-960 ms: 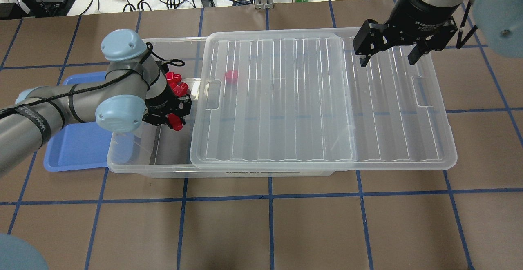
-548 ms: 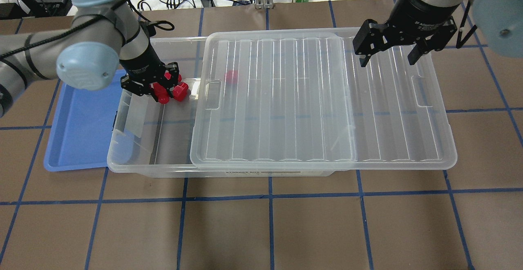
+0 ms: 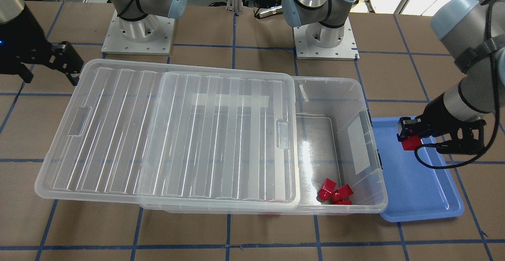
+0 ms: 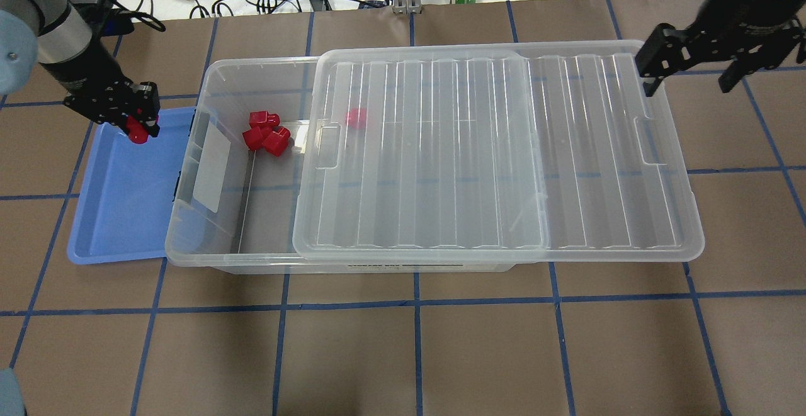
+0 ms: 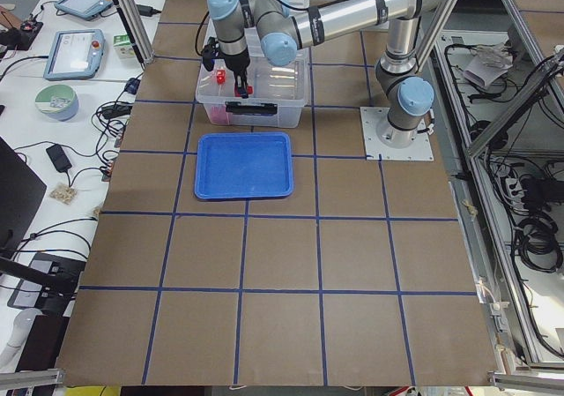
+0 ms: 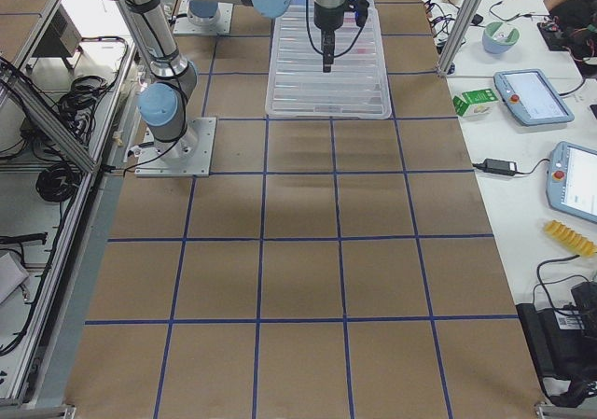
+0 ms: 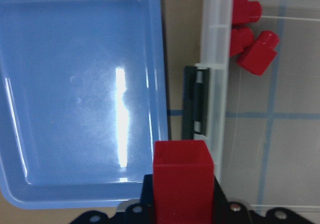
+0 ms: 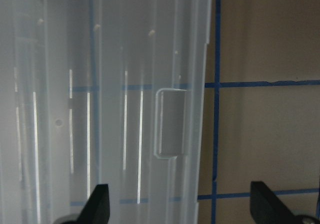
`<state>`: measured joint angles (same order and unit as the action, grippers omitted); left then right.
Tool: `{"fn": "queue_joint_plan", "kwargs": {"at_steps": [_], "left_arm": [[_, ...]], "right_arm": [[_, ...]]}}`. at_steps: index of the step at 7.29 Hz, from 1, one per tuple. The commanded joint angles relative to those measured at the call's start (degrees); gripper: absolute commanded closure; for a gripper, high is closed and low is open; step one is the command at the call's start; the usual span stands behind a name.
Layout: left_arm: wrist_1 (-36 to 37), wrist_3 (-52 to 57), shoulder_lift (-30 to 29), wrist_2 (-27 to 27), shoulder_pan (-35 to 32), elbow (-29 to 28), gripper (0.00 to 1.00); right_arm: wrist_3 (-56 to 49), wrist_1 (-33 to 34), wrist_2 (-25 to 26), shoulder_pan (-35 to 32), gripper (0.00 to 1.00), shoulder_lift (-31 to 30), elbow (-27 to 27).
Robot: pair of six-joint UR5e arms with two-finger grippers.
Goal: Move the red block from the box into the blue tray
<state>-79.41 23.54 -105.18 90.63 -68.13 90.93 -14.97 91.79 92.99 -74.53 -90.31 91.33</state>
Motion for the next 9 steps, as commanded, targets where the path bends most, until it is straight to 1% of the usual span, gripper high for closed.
{"fn": "queue_joint_plan", "kwargs": {"at_steps": [1,2,3,4,5,6,7,8,9], "left_arm": [[11.33,10.45,-5.19,-0.46,7.19,5.88,0.91],[19.56,10.56,-6.78,-1.15,7.91,10.01,0.91],[22.78,10.12,-7.93,-1.25,7.83,12.4,0.91],[22.9,10.21,-8.46,-1.16,7.83,13.04,0.9],[22.9,10.03,-9.08,-1.07,7.83,13.22,0.52],[22.72,10.12,-9.52,-0.2,7.83,12.09,0.01],[21.42,10.03,-8.83,0.07,7.4,11.47,0.0],[18.79,9.6,-6.9,0.07,6.52,10.68,0.0],[12.33,8.29,-4.19,0.07,4.69,7.54,0.0]], "right_arm": [[-8.93,2.76,2.18,11.3,0.0,4.59,4.01],[-9.02,3.13,4.98,11.42,0.0,6.62,4.55],[-8.94,3.48,5.27,11.34,0.0,8.12,5.78],[-8.67,6.44,5.27,11.33,0.03,9.44,7.09],[-8.24,6.65,5.01,11.07,0.01,8.93,7.46],[-7.88,6.82,4.31,9.68,0.01,9.1,7.55],[-7.62,7.09,3.61,6.71,0.01,8.93,7.37],[-6.4,7.18,3.6,4.33,0.01,9.19,7.55],[-4.82,7.26,3.52,2.65,0.01,9.1,7.55]]}}
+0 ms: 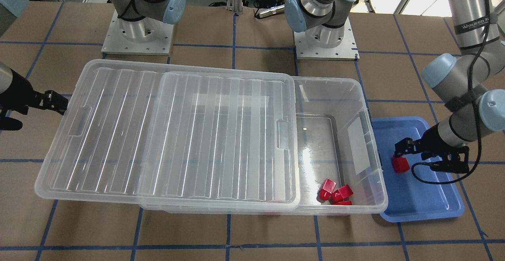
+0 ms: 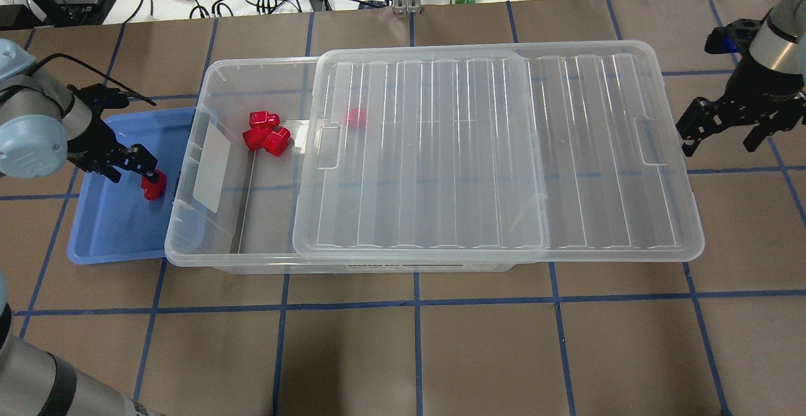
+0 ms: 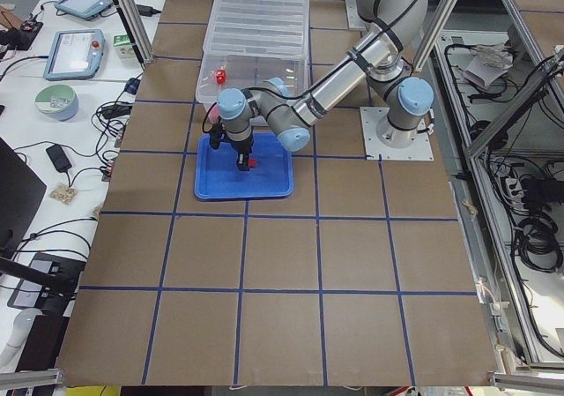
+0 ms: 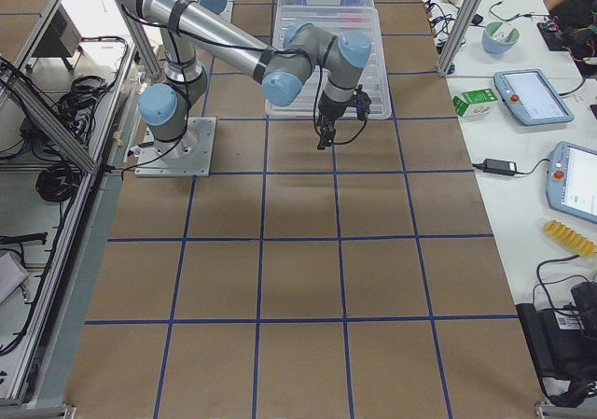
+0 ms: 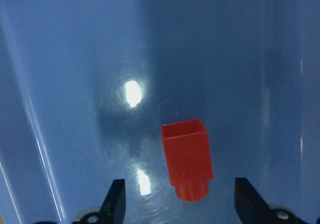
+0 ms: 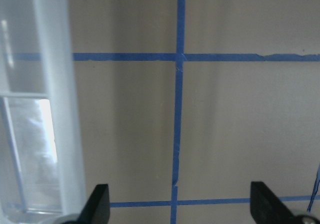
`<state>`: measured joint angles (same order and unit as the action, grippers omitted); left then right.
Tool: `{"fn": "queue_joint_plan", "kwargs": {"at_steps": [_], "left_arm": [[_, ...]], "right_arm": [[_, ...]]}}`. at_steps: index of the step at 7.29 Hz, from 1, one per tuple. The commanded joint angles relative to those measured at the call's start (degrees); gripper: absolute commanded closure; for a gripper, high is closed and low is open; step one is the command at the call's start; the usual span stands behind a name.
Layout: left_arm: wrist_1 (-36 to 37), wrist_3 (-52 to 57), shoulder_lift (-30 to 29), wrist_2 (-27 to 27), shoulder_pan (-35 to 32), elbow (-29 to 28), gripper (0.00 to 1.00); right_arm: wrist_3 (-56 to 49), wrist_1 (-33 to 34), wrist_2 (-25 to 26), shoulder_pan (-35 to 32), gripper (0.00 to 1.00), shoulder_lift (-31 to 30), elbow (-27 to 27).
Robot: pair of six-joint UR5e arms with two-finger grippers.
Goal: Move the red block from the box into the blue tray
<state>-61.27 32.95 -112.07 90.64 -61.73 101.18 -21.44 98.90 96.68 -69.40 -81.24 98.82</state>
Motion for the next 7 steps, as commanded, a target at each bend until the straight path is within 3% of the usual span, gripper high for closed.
{"fn": "queue_joint_plan", "kwargs": {"at_steps": [1,3,7], "left_arm": [[-13.88,-4.44,5.61,0.06,-4.08,-7.09,0.0],[-26.83,-9.2,10.36,0.15,-8.56,-14.49,0.0],[-29.17,-23.77,17.23,1.29,-23.92,-14.7,0.0]], "right_arm": [[2.97,0.68,-0.09,-5.28,0.01,0.29,0.06],[6.21,1.47,0.17,-10.55,0.01,0.29,-0.03],[10.36,1.65,-0.96,-16.72,0.01,0.38,-0.38]]}}
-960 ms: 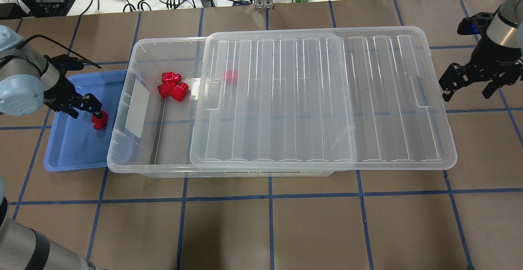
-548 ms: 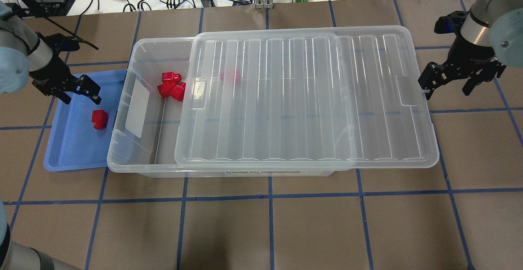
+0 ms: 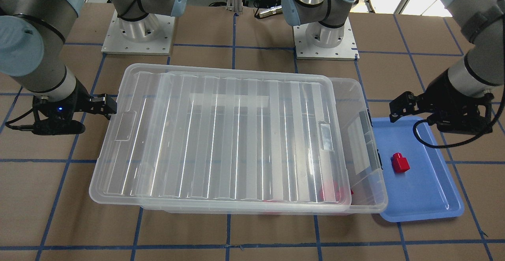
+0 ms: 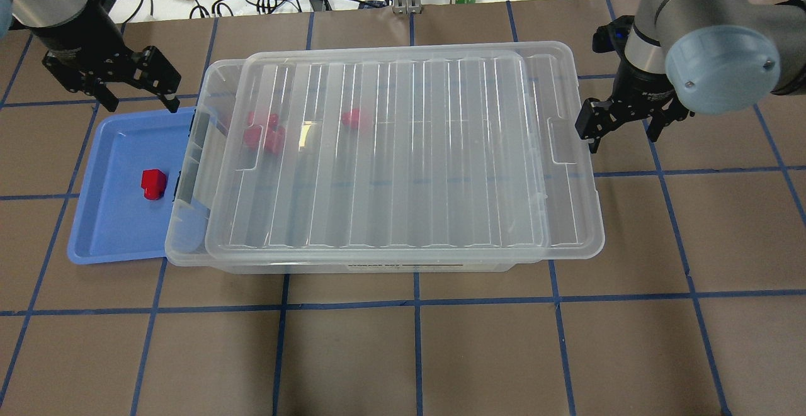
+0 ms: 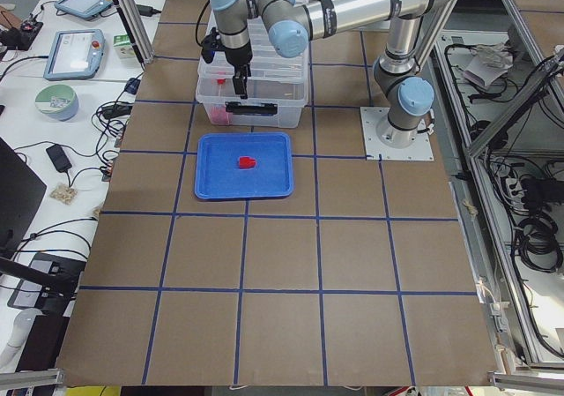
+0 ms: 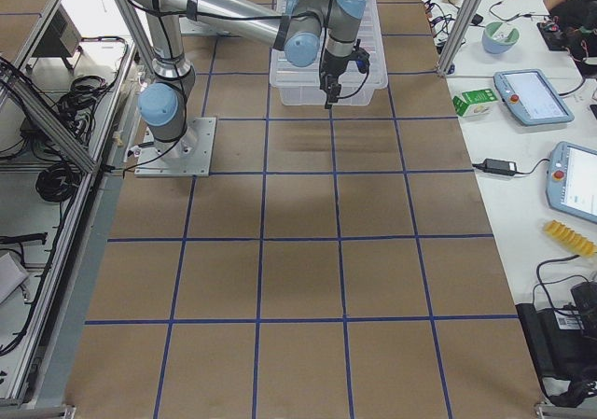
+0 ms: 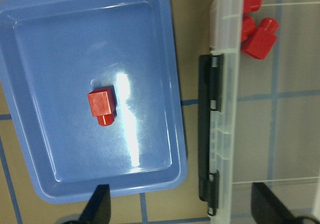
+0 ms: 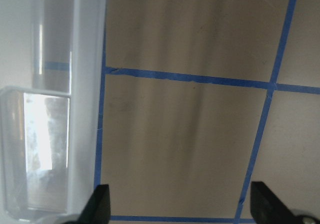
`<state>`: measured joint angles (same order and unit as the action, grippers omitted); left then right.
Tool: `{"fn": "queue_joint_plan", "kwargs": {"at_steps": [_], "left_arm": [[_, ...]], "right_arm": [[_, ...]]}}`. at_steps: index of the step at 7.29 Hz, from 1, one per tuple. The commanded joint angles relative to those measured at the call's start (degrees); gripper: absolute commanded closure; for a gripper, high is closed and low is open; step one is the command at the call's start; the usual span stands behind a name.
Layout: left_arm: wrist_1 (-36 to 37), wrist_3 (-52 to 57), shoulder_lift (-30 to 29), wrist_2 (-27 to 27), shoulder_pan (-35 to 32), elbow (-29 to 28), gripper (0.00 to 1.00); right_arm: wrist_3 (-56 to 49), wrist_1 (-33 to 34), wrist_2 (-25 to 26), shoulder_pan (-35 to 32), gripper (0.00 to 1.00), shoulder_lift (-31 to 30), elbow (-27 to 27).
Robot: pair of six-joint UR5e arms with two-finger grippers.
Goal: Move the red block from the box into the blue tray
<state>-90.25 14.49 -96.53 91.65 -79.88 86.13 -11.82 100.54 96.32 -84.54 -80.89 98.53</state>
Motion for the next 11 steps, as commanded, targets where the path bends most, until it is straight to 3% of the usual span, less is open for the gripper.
{"fn": "queue_joint_plan", "kwargs": {"at_steps": [1,3,6,8,11], "left_arm": [[-0.01,-9.61,2.04,0.19,-9.81,0.36,0.0],[-0.53,-9.4,4.58,0.28,-11.87,1.05,0.0],[0.34,-9.48,5.56,-0.25,-7.66,3.61,0.0],[0.43,-10.62,5.03,0.1,-8.09,3.43,0.0],[0.34,-10.54,5.56,0.1,-8.09,3.43,0.0]], "right_arm": [[1.18,0.1,-0.7,-3.24,0.01,0.03,-0.18],[2.24,0.19,-0.52,-4.58,0.01,0.56,-0.7],[1.71,-0.86,-0.35,-3.96,0.01,-0.58,-7.01],[3.03,-5.43,-6.11,-5.1,0.02,-6.96,-9.14],[5.84,-7.36,-8.34,-9.13,0.02,-10.07,-9.23]]}}
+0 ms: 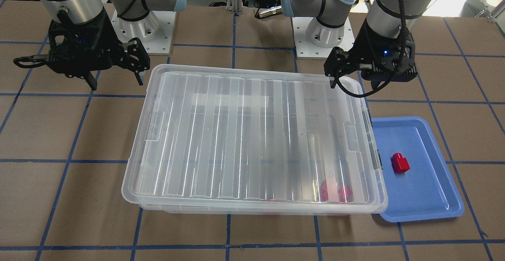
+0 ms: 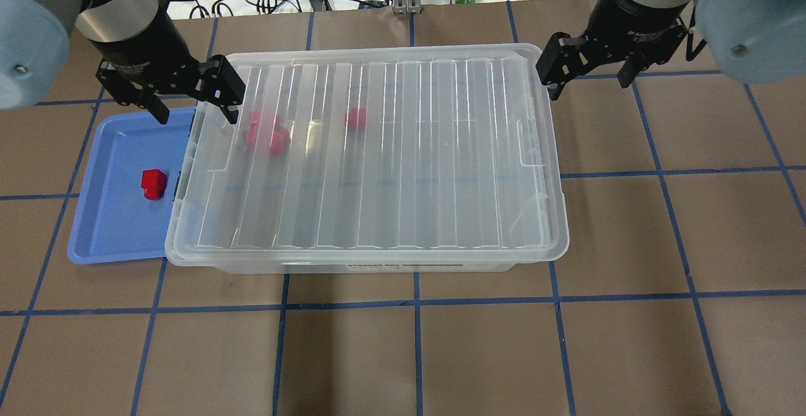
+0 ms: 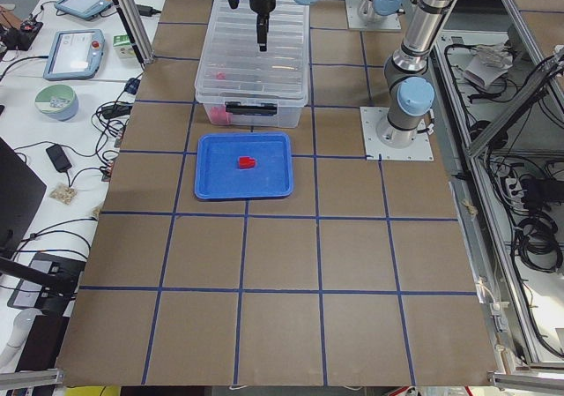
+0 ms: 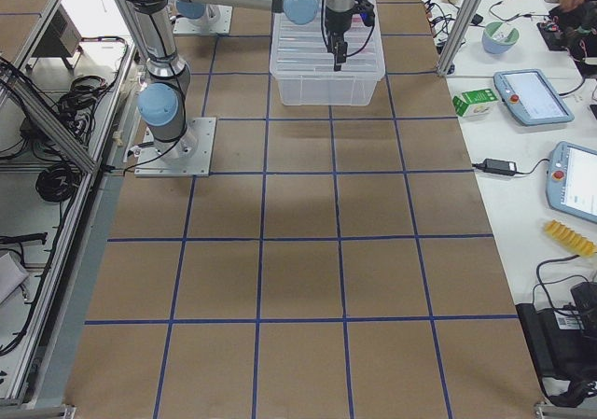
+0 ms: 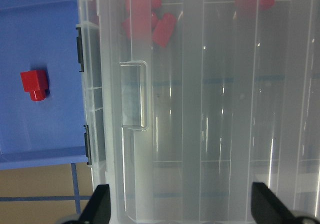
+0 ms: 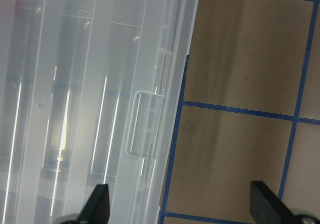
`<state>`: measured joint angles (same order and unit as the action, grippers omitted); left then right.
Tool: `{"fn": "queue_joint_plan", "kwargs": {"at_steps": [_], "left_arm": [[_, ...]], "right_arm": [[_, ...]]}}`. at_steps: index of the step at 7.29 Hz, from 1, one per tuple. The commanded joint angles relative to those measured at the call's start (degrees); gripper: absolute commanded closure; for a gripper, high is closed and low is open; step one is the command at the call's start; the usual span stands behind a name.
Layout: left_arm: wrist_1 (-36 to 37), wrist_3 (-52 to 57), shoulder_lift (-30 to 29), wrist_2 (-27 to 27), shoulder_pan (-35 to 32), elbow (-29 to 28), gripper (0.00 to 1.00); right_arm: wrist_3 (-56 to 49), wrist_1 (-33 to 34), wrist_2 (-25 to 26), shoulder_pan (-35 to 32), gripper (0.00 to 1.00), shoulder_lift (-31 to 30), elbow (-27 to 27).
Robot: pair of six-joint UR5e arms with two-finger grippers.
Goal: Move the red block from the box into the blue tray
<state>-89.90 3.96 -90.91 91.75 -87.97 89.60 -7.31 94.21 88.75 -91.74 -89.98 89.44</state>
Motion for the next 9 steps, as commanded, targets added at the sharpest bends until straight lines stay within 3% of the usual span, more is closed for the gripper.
{"fn": "queue_joint_plan", "kwargs": {"at_steps": [1,9], "left_arm": [[-0.01,-0.01,0.21,0.01,-0.01,0.05,0.0],[-0.45,-0.01,-0.14,-0.08,-0.1,0.05,0.0]], "right_arm": [[1.25,-3.14,-0.86,-2.04,0.03,-1.25,-0.23],[1.16,-3.16,-0.86,-2.04,0.0,-1.43,0.03]]}}
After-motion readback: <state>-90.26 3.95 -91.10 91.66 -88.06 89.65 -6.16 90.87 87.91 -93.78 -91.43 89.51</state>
